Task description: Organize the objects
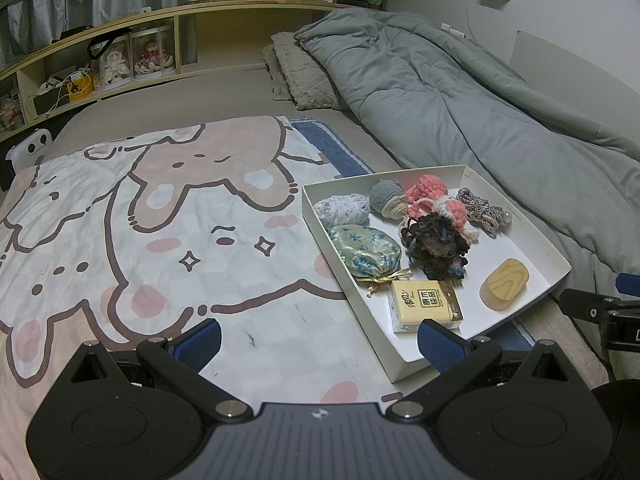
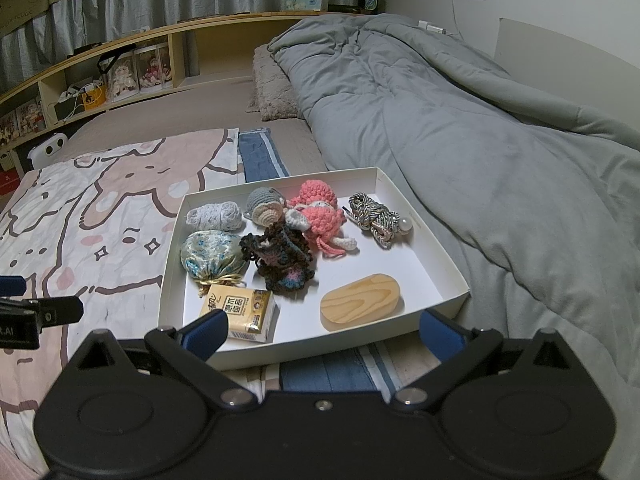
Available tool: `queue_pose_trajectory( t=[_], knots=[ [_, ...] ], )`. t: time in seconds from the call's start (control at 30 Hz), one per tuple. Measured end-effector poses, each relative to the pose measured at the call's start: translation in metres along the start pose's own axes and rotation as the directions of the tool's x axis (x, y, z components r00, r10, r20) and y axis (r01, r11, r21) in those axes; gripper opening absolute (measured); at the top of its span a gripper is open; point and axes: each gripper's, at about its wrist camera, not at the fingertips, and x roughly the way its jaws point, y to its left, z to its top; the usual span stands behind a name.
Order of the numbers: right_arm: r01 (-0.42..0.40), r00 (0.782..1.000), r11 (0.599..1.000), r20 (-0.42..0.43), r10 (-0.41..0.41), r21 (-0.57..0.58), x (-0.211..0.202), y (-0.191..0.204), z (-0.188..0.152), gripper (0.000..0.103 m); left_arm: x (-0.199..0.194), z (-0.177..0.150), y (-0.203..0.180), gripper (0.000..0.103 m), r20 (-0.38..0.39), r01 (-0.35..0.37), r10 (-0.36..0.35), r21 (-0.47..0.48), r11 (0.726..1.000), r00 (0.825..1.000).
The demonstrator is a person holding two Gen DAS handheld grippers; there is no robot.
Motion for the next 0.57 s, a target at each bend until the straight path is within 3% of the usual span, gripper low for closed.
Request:
queue_pose_trajectory(
  t=[0.57],
  knots=[
    [0.000, 1.000, 1.000, -0.001, 0.000, 0.000, 0.0000, 0.0005, -0.0001, 0.103, -0.0012, -0.0003, -0.0007, 0.103, -0.001, 0.006, -0.006, -0.001, 1.000, 1.000]
  ],
)
